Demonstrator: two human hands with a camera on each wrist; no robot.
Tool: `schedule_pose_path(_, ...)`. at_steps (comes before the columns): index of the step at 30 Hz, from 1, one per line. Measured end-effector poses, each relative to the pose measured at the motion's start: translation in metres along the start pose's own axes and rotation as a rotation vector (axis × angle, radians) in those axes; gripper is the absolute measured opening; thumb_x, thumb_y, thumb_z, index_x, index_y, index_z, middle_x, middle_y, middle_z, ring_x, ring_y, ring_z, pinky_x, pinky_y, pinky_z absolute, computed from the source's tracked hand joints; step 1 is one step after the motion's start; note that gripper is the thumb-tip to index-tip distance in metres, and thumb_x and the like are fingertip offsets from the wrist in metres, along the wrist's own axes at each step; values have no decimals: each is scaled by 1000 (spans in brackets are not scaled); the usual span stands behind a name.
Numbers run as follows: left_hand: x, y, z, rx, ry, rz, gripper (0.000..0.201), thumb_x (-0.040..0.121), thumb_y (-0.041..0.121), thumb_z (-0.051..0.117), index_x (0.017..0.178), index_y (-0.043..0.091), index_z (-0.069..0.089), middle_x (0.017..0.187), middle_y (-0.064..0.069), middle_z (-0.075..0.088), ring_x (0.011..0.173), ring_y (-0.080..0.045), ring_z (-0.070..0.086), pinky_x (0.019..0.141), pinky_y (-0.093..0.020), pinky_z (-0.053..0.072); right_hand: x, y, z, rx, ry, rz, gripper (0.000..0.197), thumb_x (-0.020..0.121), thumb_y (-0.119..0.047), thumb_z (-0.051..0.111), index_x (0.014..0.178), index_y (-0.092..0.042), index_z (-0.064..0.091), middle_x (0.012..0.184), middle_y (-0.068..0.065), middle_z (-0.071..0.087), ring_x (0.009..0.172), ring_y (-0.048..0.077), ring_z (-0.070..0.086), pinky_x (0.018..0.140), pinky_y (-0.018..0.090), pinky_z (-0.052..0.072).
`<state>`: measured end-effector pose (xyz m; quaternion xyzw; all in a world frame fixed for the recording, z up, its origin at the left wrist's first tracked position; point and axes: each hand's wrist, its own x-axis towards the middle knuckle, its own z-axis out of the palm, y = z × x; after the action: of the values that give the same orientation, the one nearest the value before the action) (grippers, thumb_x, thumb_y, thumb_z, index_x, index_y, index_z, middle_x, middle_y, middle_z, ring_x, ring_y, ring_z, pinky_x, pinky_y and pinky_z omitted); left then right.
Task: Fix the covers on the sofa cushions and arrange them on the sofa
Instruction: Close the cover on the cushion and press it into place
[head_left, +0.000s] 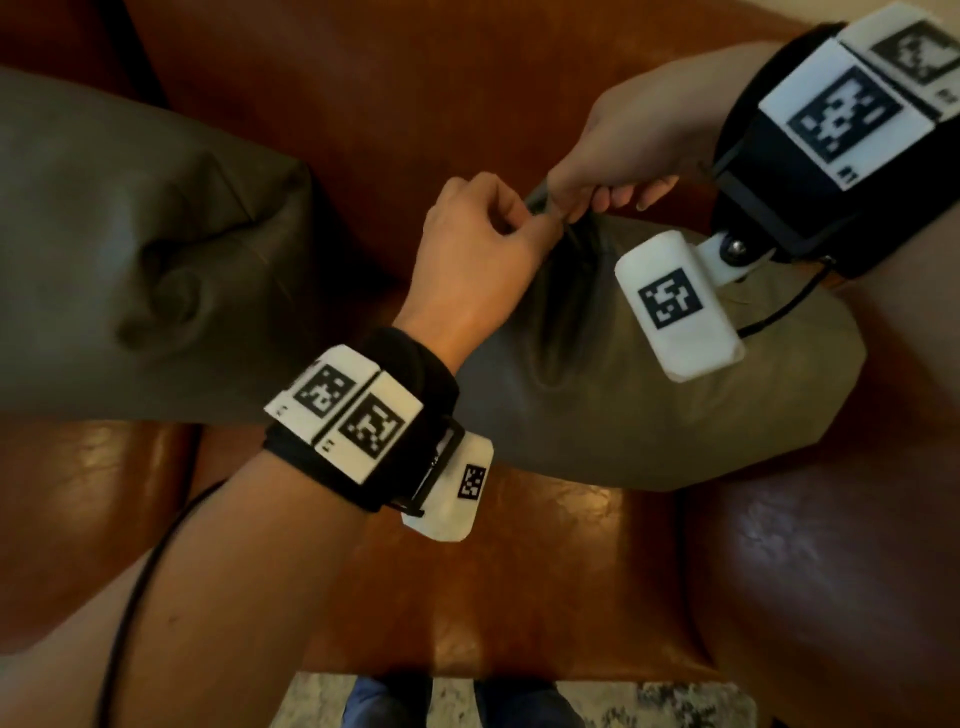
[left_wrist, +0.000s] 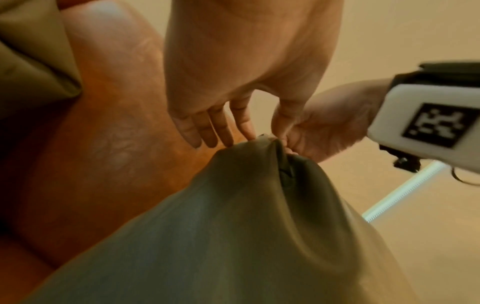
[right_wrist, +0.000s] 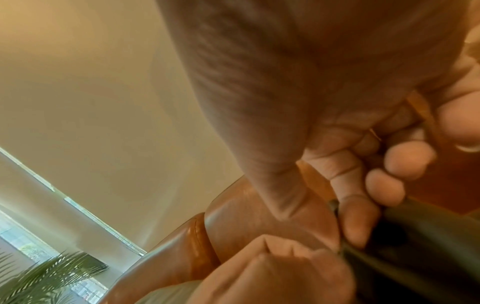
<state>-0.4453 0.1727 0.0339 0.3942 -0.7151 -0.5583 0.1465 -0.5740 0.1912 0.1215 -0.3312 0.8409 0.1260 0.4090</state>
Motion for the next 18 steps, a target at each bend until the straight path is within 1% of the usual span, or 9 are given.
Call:
schedule_pose_path(2,-4,-1,2,119,26,23,31,79,48,69,82,20,56,96,2,53,91,-19,53,72,-34,46,3,0,-1,-3,-28,2,21,94,-28,53,74,-21,54,62,-3,40,58,12,34,58,26,32)
schedule_pose_path(4,-3,2,4,258,40,67,38,77,55,68,81,21,51,96,1,52,93,-23,51,75,-40,47,7,0,0,17,-33,0,18,94,-28,53,78,-21,56,65,-3,41,59,12,35,60,25,32)
schedule_pose_path(6,-2,4,5,396,29,125,39,79,54,67,84,20,49,96,1,49,93,-22,48,77,-40,45,9,1,-1,39,-47,14,16,94,-28,52,81,-20,57,66,-3,41,60,12,35,60,25,31)
schedule_pose_path(9,-3,2,4,456,1,190,28,83,41,68,87,22,49,95,3,48,90,-18,45,76,-35,42,10,3,-1,85,-89,41,17,94,-28,51,80,-19,55,67,-2,41,60,13,35,60,26,30)
schedule_pose_path(12,-2,-3,0,347,-6,198,17,87,30,68,85,18,56,90,3,55,84,-15,51,66,-25,36,8,4,0,156,-84,28,19,93,-29,51,76,-20,53,68,-2,40,61,13,35,60,27,31)
schedule_pose_path(14,-1,-6,-3,225,11,150,15,87,28,68,83,14,62,84,1,60,77,-12,54,61,-20,38,5,7,4,205,5,-29,21,93,-32,54,75,-21,55,71,-3,45,64,12,41,63,26,35)
schedule_pose_path(15,-1,-8,-3,123,21,108,15,88,26,68,82,12,64,81,-1,62,74,-11,55,62,-20,42,2,9,6,203,87,-84,19,92,-34,56,78,-21,58,76,-4,50,69,12,46,66,26,39)
schedule_pose_path(16,-2,-9,-4,-5,23,55,15,88,23,68,82,10,66,80,-6,64,72,-12,56,66,-25,47,-1,12,9,183,186,-155,18,91,-38,58,84,-22,60,81,-4,55,74,13,51,69,28,42)
schedule_pose_path(18,-6,-10,-5,-250,4,-42,13,91,17,65,84,6,68,83,-15,66,73,-17,59,71,-35,52,-9,18,16,86,344,-288,25,85,-45,65,93,-22,61,82,-4,57,73,11,51,68,30,43)
